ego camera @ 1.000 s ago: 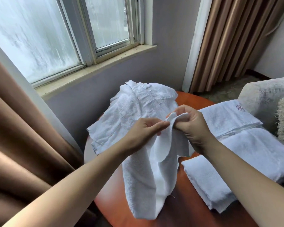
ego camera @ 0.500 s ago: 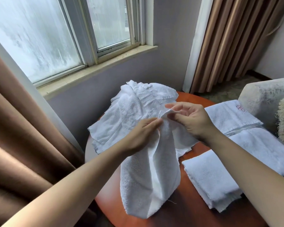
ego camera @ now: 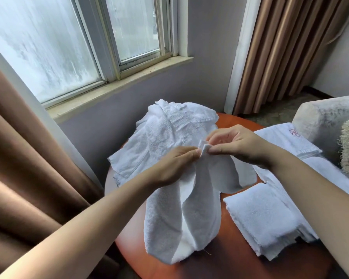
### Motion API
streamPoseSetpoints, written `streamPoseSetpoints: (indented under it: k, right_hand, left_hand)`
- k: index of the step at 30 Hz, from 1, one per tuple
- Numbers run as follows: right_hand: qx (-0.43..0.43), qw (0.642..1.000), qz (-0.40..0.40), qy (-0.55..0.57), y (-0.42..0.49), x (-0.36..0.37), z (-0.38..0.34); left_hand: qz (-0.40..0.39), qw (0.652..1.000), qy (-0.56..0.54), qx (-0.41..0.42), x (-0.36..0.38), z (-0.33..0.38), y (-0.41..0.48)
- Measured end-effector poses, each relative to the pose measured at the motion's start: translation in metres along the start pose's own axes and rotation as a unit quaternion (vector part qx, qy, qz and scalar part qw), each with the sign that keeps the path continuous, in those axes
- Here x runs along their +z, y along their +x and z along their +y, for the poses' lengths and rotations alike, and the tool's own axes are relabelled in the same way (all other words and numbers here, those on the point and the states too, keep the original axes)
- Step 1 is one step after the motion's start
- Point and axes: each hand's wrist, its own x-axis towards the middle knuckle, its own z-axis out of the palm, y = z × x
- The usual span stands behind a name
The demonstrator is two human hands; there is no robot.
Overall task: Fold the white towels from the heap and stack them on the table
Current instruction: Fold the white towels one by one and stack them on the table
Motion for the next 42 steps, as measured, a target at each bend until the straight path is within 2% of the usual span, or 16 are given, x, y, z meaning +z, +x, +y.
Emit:
streamPoseSetpoints:
  k: [5,10,14,16,18,22,24,28,29,31,33,35,37,39,42]
  right_hand:
    - [0.000,0.999,-0.001,-0.038,-0.001,-0.001,-0.002]
    - [-0.012,0.993,0.083,-0.079,0.004,0.006,0.002]
    - [-0.033,0.991,0.096,-0.093,0.002,0.010,0.003]
    - [-0.025,0.989,0.092,-0.115,0.000,0.010,0.005]
    - [0.002,0.979,0.082,-0.185,-0.001,0.009,0.015]
    - [0.055,0.961,0.130,-0.238,-0.007,0.000,0.046]
    - [0.075,0.958,0.117,-0.252,-0.009,-0.003,0.058]
    - [0.120,0.968,0.129,-0.179,-0.011,-0.010,0.066]
    - [0.147,0.962,0.128,-0.190,-0.011,-0.013,0.066]
    - [0.169,0.940,0.081,-0.285,-0.010,-0.015,0.060]
    - [0.130,0.948,0.015,-0.290,-0.007,-0.006,0.044]
    - [0.061,0.972,0.003,-0.229,-0.001,0.010,0.026]
    - [0.001,0.978,0.039,-0.206,0.007,0.021,0.016]
    - [-0.016,0.976,0.100,-0.191,0.015,0.022,0.018]
    - [0.077,0.955,0.252,-0.139,0.021,0.006,0.040]
  left_hand:
    - [0.010,0.998,0.068,0.014,0.000,0.003,0.000]
    - [0.014,0.993,0.115,0.026,-0.002,0.002,-0.001]
    - [0.065,0.973,0.219,0.034,0.000,-0.004,0.004]
    - [0.067,0.975,0.207,0.047,-0.004,-0.006,0.006]
    - [0.076,0.981,0.175,0.039,-0.011,-0.005,0.008]
    - [0.099,0.984,0.145,0.028,-0.027,-0.008,0.006]
    - [0.093,0.986,0.137,0.025,-0.034,-0.013,0.005]
    - [0.094,0.984,0.152,0.022,-0.040,-0.020,0.004]
    - [0.086,0.982,0.167,0.025,-0.039,-0.020,0.003]
    - [0.062,0.977,0.202,0.036,-0.034,-0.019,0.005]
    - [0.046,0.972,0.226,0.046,-0.027,-0.016,0.008]
    - [0.032,0.968,0.243,0.046,-0.019,-0.011,0.013]
    - [0.038,0.970,0.239,0.037,-0.015,-0.008,0.016]
    - [0.095,0.970,0.226,0.001,-0.020,-0.008,0.018]
    - [0.186,0.941,0.256,-0.121,-0.037,-0.013,0.016]
